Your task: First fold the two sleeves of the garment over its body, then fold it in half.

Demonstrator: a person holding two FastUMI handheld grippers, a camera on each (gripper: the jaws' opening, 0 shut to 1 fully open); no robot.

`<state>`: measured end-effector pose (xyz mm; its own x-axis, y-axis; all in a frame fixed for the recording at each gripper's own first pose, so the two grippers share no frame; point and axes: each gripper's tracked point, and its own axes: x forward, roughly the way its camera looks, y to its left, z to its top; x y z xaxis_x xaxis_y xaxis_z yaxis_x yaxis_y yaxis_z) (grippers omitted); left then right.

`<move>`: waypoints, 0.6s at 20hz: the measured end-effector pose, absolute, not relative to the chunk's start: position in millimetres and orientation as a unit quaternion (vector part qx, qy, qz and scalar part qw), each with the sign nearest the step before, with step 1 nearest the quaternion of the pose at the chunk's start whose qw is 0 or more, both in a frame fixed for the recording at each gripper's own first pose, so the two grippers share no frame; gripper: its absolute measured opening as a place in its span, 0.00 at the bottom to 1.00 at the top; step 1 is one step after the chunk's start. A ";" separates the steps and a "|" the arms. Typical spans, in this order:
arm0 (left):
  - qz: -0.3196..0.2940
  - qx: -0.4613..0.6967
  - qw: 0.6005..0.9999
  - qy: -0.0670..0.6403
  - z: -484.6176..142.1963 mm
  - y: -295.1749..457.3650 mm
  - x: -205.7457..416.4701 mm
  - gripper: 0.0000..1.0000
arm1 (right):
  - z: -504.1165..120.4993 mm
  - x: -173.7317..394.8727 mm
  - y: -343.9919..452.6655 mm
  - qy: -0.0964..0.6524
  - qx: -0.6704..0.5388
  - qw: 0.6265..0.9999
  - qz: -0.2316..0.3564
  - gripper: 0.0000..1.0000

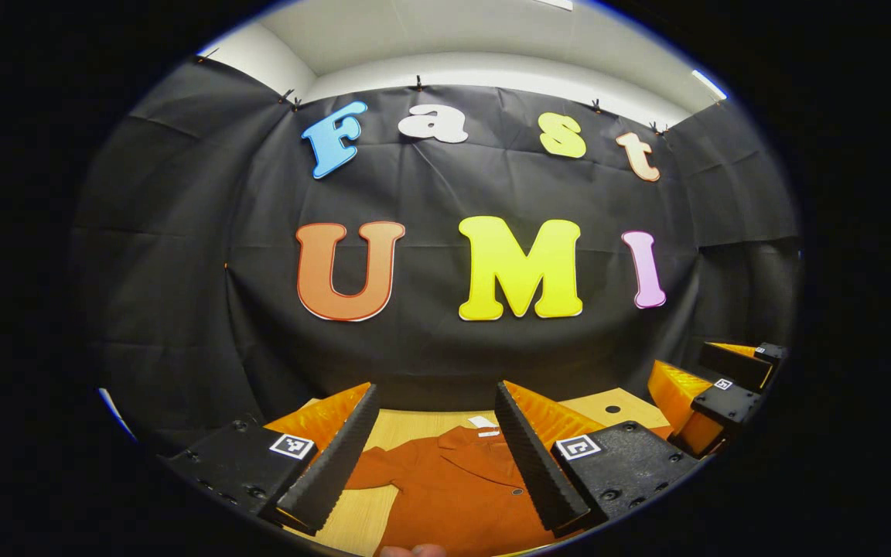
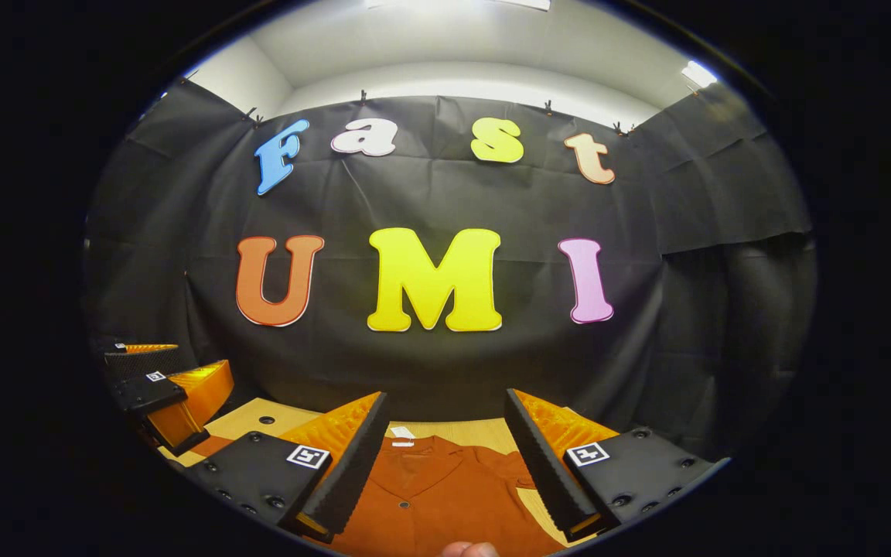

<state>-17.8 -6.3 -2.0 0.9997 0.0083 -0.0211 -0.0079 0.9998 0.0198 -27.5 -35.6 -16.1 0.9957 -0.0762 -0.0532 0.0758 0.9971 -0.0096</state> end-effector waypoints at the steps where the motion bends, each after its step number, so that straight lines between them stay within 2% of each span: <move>1: 0.003 0.009 1.000 0.010 -2.3 -5.4 -18.2 0.98 | -17.7 -29.9 -36.4 0.028 -0.006 0.999 -0.040 0.95; 7: 0.002 0.011 1.000 0.026 -18.2 -11.6 -17.5 0.98 | -33.4 -26.3 -48.4 0.040 -0.011 0.998 -0.037 0.95; 12: -0.004 0.018 0.999 0.040 -26.4 -39.4 -3.3 0.97 | -46.5 -2.0 -102.6 0.053 0.011 0.998 -0.040 0.93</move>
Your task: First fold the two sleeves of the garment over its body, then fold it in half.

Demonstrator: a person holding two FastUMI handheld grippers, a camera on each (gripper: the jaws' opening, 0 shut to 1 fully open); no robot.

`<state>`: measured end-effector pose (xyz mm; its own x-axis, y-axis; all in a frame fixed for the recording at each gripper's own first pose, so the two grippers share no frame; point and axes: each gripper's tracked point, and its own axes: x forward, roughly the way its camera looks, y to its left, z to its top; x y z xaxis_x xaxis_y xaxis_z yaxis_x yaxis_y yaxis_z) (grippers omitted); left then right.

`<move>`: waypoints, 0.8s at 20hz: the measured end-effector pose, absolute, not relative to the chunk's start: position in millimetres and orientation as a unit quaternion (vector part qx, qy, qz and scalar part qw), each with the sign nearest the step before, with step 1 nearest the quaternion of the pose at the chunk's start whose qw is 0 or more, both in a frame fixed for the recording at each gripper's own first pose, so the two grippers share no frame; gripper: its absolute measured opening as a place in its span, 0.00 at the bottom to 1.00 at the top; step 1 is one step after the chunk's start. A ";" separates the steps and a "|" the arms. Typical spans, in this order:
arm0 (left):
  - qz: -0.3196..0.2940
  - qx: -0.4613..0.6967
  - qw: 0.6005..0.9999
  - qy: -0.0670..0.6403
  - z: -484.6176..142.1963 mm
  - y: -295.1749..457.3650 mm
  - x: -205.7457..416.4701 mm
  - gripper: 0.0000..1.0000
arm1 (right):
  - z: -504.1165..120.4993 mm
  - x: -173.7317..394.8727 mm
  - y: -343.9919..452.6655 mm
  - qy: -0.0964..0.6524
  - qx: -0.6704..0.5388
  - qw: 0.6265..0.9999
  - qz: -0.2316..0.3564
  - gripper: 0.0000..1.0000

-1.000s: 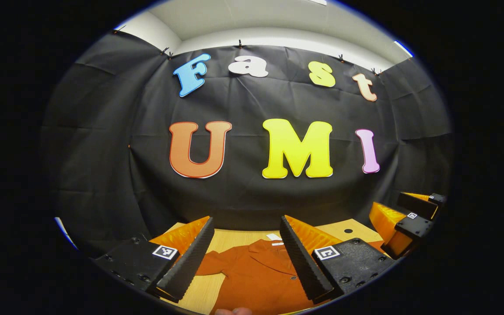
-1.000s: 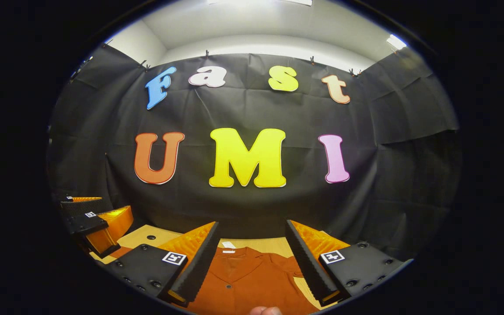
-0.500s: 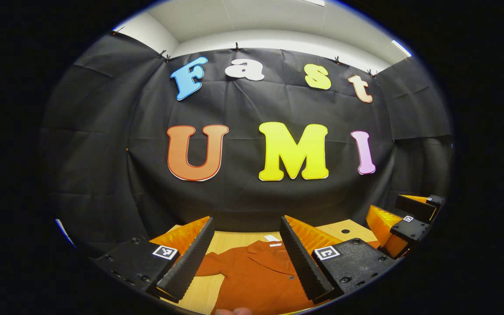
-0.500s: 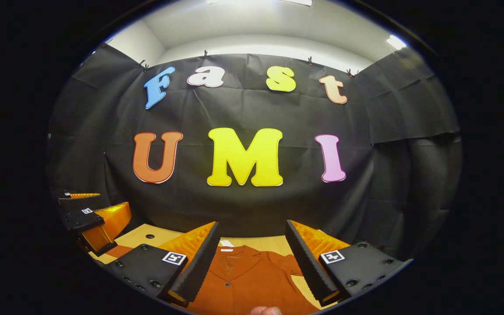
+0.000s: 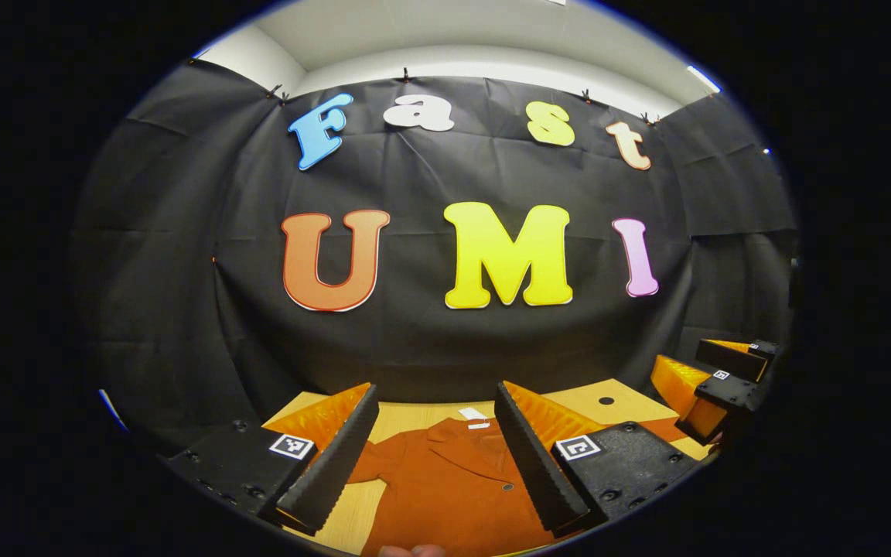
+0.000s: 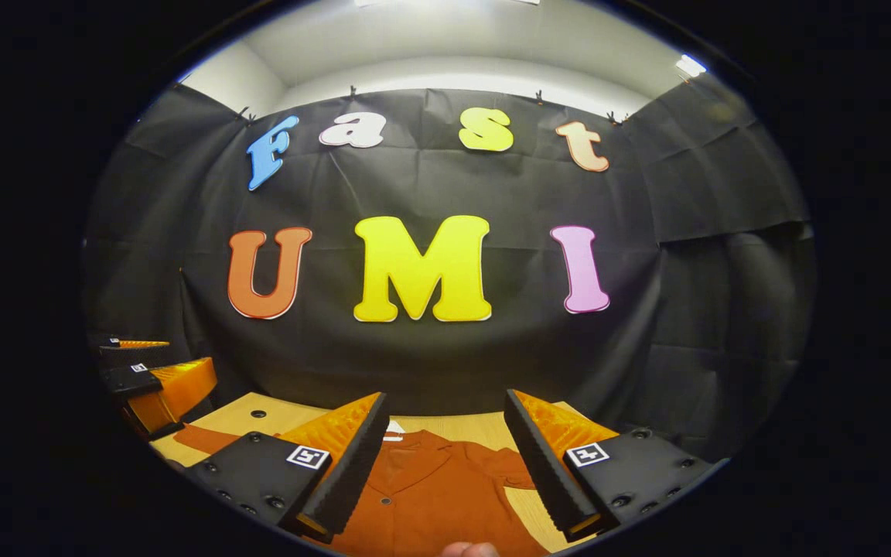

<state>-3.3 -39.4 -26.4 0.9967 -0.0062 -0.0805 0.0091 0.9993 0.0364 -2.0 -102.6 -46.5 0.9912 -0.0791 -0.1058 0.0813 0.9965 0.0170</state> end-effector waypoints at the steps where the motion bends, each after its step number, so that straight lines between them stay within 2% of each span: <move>1: -0.005 0.017 0.999 0.041 -26.1 -51.0 0.3 0.97 | -50.4 2.3 -120.3 0.056 0.016 0.997 -0.044 0.95; 7: -0.009 0.036 0.998 0.048 -35.0 -124.6 22.0 0.98 | -73.1 36.0 -249.6 0.067 0.024 0.995 -0.063 0.95; 8: -0.012 0.042 0.998 0.053 -39.0 -136.6 25.7 1.00 | -78.5 41.0 -275.1 0.072 0.025 0.995 -0.066 0.95; 9: -0.017 0.048 0.997 0.060 -43.7 -148.3 30.3 0.97 | -86.2 44.8 -300.0 0.081 0.029 0.994 -0.073 0.95; 16: -0.022 0.082 0.990 0.111 -70.6 -203.5 52.0 0.97 | -187.2 57.0 -446.2 0.187 0.042 0.974 -0.117 0.95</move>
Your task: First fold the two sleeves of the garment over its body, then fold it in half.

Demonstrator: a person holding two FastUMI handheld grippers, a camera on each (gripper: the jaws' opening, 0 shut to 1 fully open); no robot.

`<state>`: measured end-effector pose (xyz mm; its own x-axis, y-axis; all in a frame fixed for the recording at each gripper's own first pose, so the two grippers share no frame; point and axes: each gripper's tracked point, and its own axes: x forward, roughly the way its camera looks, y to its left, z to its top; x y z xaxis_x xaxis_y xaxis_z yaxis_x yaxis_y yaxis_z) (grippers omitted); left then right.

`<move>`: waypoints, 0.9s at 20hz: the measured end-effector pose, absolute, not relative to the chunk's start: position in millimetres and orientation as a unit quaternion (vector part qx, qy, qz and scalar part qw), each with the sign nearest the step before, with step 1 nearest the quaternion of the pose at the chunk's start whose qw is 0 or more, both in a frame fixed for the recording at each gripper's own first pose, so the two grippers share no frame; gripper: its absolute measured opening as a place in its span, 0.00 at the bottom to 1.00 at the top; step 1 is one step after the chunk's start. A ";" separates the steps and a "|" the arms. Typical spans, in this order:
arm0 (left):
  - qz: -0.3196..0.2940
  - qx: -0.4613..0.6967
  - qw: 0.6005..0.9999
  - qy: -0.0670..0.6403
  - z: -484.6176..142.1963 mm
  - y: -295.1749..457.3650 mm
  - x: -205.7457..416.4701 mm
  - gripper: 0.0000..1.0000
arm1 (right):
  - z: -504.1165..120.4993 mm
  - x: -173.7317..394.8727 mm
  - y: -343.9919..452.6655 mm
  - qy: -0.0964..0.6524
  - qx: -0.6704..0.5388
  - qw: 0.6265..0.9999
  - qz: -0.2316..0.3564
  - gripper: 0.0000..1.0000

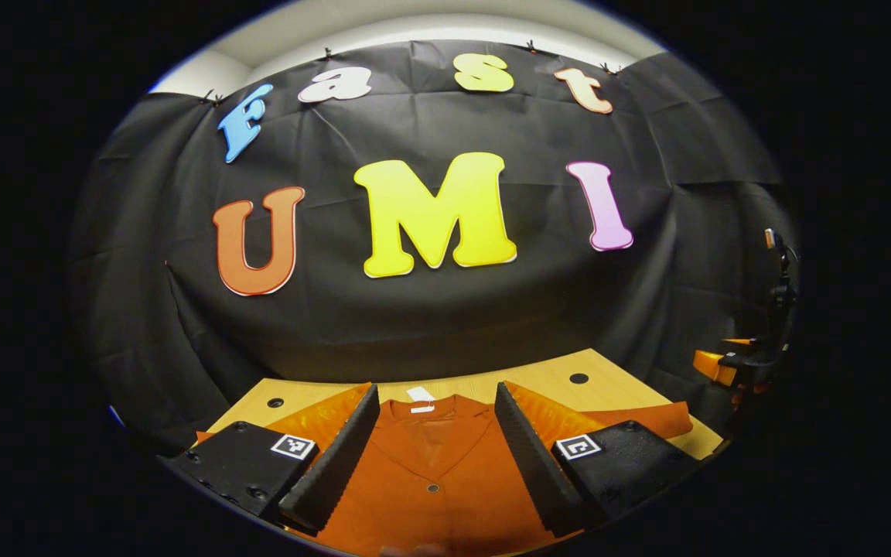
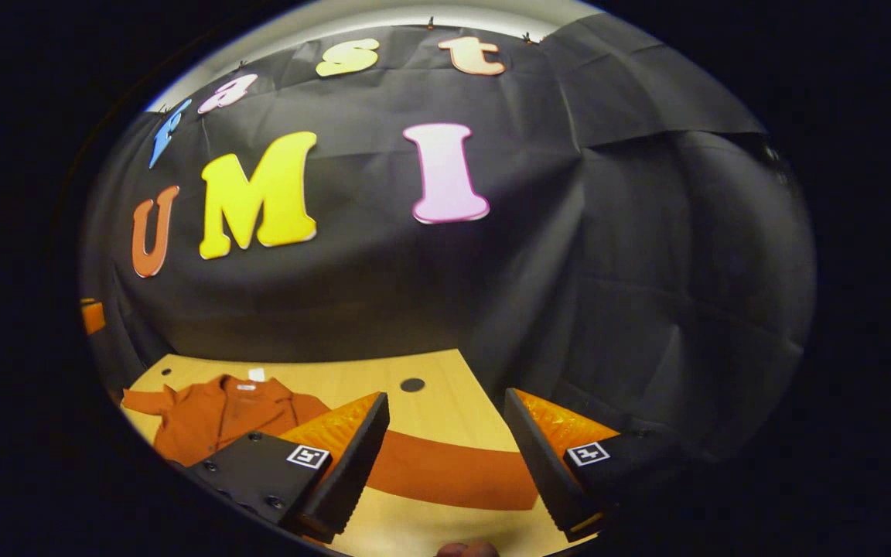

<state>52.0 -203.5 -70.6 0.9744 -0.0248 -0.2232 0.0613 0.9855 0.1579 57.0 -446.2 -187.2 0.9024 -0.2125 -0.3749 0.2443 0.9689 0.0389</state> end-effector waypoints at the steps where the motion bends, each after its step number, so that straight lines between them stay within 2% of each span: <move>1: -0.024 0.087 0.989 0.116 -74.4 -208.7 55.0 0.97 | -204.7 57.6 -458.2 0.205 0.052 0.970 -0.116 0.95; 2: -0.026 0.089 0.988 0.122 -76.9 -214.0 58.0 0.98 | -222.4 56.8 -468.3 0.223 0.064 0.966 -0.112 0.93; 5: -0.024 0.101 0.985 0.137 -81.9 -223.4 61.5 0.99 | -277.4 61.6 -495.1 0.274 0.104 0.951 -0.103 0.95; 11: -0.011 0.128 0.978 0.165 -94.4 -229.5 62.0 0.99 | -383.6 69.0 -546.5 0.368 0.205 0.899 -0.125 0.97; 12: -0.007 0.133 0.976 0.170 -97.2 -229.0 62.2 0.99 | -394.1 70.0 -546.3 0.377 0.227 0.889 -0.122 0.94; 14: 0.001 0.141 0.974 0.176 -99.3 -227.0 61.2 0.99 | -410.3 67.8 -547.9 0.391 0.266 0.872 -0.126 0.97; 18: 0.008 0.145 0.971 0.190 -108.5 -228.0 60.5 0.99 | -411.5 75.5 -539.6 0.386 0.303 0.865 -0.106 0.88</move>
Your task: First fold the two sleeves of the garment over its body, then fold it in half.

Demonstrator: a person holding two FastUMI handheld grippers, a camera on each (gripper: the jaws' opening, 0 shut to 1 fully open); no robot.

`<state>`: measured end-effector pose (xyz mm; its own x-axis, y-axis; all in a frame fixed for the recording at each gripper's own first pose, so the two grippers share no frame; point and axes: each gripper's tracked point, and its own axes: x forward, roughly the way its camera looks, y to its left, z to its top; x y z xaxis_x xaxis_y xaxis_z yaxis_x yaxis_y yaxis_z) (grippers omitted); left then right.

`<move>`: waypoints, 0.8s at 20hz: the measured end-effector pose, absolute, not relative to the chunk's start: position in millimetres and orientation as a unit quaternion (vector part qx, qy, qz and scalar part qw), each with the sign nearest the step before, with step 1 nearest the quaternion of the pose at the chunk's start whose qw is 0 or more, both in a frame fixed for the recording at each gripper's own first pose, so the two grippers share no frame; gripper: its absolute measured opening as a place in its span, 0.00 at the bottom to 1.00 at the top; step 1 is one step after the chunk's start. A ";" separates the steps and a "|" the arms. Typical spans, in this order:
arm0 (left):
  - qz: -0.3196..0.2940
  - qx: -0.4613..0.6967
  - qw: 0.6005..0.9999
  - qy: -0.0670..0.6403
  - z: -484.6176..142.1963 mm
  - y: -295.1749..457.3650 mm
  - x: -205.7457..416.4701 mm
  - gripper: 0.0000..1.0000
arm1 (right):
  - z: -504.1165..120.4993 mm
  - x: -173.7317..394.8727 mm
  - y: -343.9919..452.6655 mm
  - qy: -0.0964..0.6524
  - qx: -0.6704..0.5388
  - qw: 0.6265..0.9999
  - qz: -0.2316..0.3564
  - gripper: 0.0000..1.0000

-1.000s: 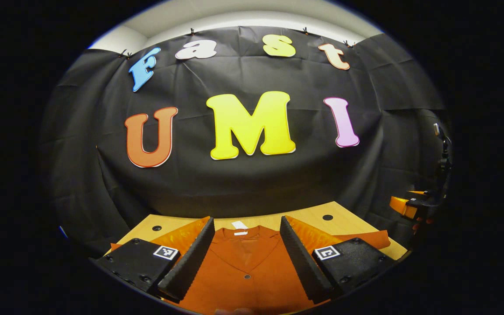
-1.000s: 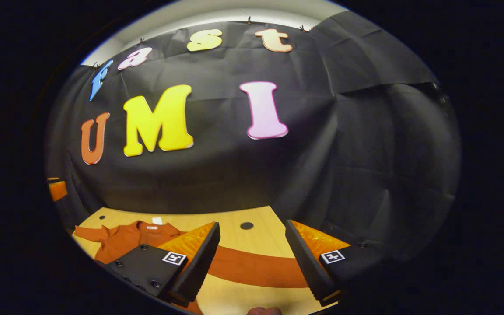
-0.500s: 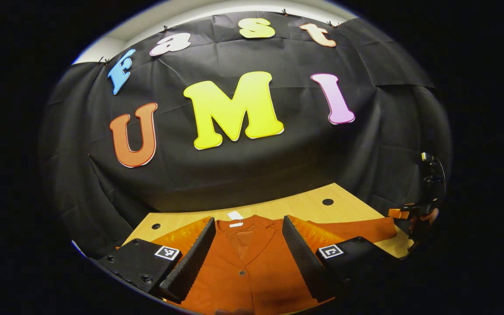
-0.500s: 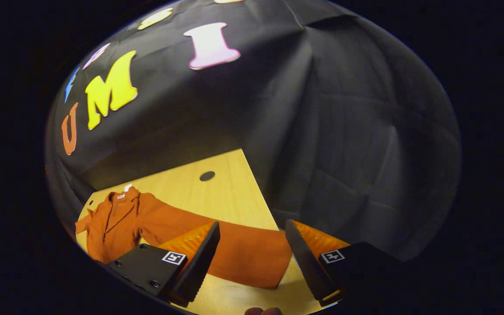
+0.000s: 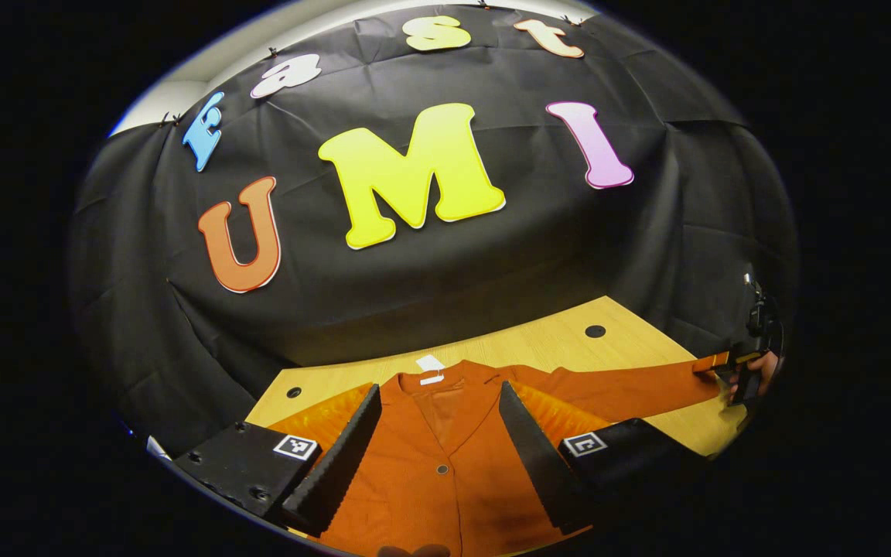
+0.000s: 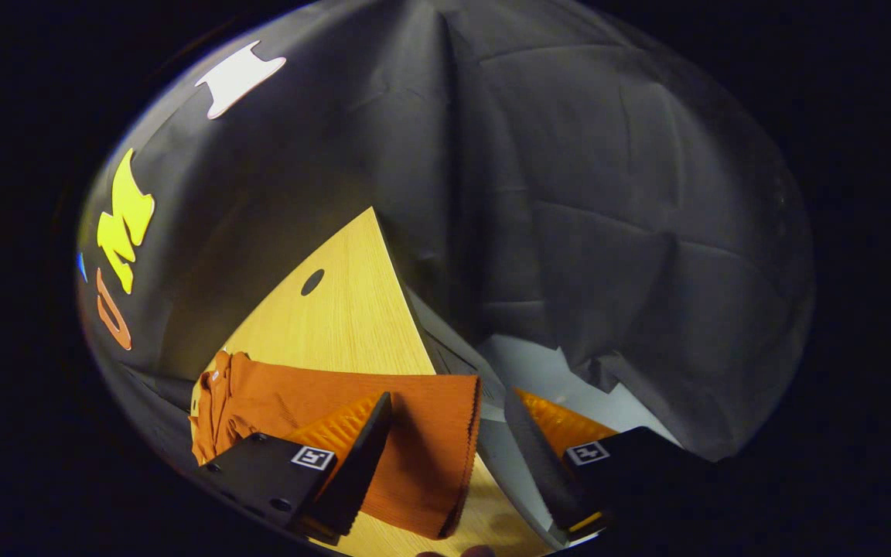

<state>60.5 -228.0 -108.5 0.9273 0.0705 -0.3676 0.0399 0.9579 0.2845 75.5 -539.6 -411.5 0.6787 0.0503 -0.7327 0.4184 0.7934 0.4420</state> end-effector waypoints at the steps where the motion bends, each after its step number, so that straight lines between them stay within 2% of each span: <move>1: 0.009 0.143 0.971 0.193 -110.7 -228.3 59.5 0.99 | -408.9 76.0 -535.9 0.391 0.307 0.862 -0.100 0.80; 3: 0.011 0.143 0.970 0.196 -111.7 -229.5 58.3 0.99 | -405.1 79.2 -538.6 0.397 0.276 0.869 -0.105 0.61; 4: 0.012 0.143 0.970 0.195 -111.3 -229.1 57.6 0.99 | -401.2 79.9 -538.3 0.398 0.250 0.876 -0.107 0.56; 5: 0.012 0.143 0.970 0.194 -111.3 -229.5 58.8 0.99 | -395.9 80.0 -541.4 0.400 0.221 0.883 -0.110 0.40; 8: 0.009 0.138 0.972 0.189 -107.6 -228.8 60.1 0.99 | -385.0 82.2 -531.5 0.404 0.206 0.886 -0.095 0.03; 12: 0.013 0.124 0.976 0.180 -104.7 -214.0 56.4 0.99 | -350.4 85.1 -512.0 0.387 0.212 0.893 -0.085 0.03; 16: 0.012 0.117 0.980 0.162 -98.3 -189.6 50.2 0.99 | -278.5 91.3 -484.4 0.348 0.202 0.911 -0.090 0.03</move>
